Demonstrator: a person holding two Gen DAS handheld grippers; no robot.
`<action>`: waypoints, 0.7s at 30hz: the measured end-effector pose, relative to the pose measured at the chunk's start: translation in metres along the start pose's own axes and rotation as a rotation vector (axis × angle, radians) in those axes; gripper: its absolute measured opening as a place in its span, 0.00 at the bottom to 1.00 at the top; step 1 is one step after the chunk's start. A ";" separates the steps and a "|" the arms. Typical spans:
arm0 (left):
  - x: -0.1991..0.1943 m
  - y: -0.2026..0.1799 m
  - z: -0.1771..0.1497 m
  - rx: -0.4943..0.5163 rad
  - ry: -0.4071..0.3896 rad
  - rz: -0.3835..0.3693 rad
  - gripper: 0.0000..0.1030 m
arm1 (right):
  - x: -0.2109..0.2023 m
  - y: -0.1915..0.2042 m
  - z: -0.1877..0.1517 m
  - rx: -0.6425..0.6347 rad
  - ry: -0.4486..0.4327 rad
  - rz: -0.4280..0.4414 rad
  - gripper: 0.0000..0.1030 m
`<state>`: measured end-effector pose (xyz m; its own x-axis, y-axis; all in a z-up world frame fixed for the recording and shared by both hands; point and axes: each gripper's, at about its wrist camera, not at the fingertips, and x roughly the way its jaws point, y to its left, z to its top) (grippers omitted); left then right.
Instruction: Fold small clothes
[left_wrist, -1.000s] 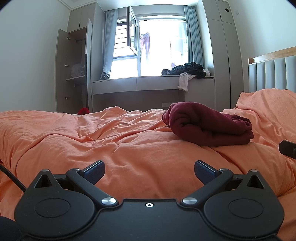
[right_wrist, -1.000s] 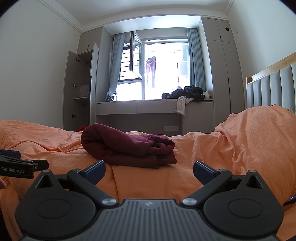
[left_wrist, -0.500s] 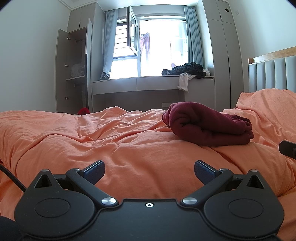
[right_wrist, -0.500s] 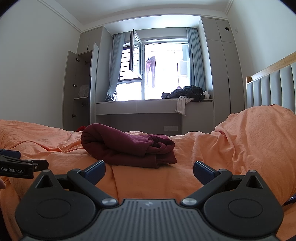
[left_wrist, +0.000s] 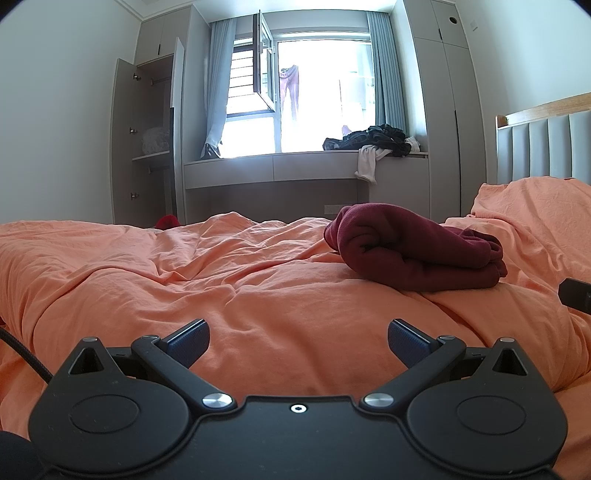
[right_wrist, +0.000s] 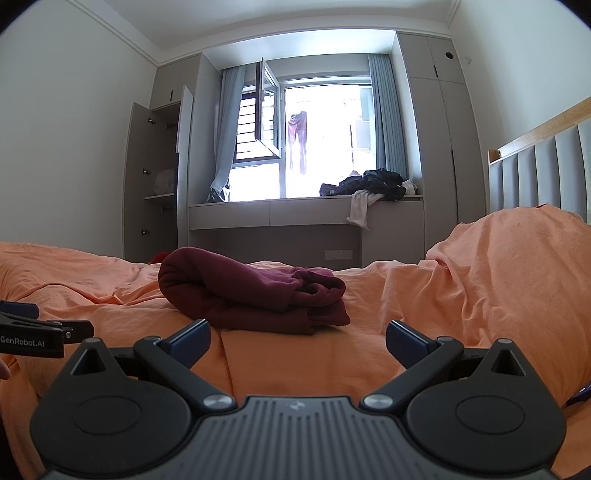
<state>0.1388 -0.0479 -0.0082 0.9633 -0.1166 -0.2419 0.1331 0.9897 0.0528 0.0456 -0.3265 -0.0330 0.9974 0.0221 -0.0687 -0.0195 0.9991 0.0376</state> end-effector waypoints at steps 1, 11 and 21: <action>0.000 0.000 0.000 -0.001 0.000 0.000 1.00 | 0.000 0.000 0.000 0.000 0.000 0.000 1.00; 0.000 0.000 0.000 -0.002 0.001 0.001 1.00 | -0.001 0.001 0.001 -0.001 0.001 0.001 1.00; 0.001 0.002 -0.002 -0.009 0.019 0.003 1.00 | -0.001 0.001 0.001 -0.001 0.002 0.000 1.00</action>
<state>0.1393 -0.0461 -0.0106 0.9591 -0.1117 -0.2602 0.1277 0.9908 0.0454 0.0446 -0.3251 -0.0320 0.9972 0.0225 -0.0709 -0.0199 0.9991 0.0368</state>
